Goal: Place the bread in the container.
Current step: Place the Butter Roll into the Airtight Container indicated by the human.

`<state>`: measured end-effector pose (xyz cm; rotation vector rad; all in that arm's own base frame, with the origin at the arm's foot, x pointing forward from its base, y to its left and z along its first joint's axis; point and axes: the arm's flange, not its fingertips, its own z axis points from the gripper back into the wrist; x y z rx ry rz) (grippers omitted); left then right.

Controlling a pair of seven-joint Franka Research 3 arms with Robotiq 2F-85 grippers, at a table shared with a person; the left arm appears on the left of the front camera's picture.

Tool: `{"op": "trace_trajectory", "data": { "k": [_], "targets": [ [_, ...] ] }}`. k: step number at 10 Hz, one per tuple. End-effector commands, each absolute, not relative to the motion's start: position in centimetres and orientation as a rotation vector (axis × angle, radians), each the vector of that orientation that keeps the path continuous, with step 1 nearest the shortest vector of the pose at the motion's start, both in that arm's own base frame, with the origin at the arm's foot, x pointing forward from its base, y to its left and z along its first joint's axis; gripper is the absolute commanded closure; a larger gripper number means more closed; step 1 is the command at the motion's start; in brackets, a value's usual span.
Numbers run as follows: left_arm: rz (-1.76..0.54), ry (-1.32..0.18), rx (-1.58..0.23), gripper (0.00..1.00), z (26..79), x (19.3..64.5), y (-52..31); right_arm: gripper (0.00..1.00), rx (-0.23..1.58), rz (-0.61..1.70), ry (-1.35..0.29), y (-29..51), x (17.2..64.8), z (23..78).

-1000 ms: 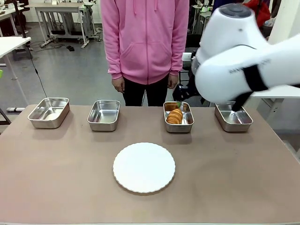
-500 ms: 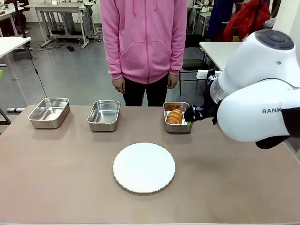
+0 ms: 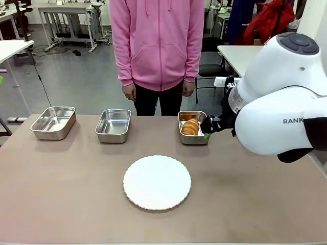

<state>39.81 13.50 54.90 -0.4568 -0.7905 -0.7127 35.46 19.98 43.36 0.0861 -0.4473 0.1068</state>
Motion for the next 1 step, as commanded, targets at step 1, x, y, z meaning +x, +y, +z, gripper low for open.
{"op": "trace_trajectory", "data": {
  "k": [1],
  "targets": [
    [-0.716, -0.793, -0.455, 0.00, 54.92, 39.71, 13.50, 0.00, 0.088, 0.103, -0.448, 19.82, 35.39, 43.28]
  ]
}}
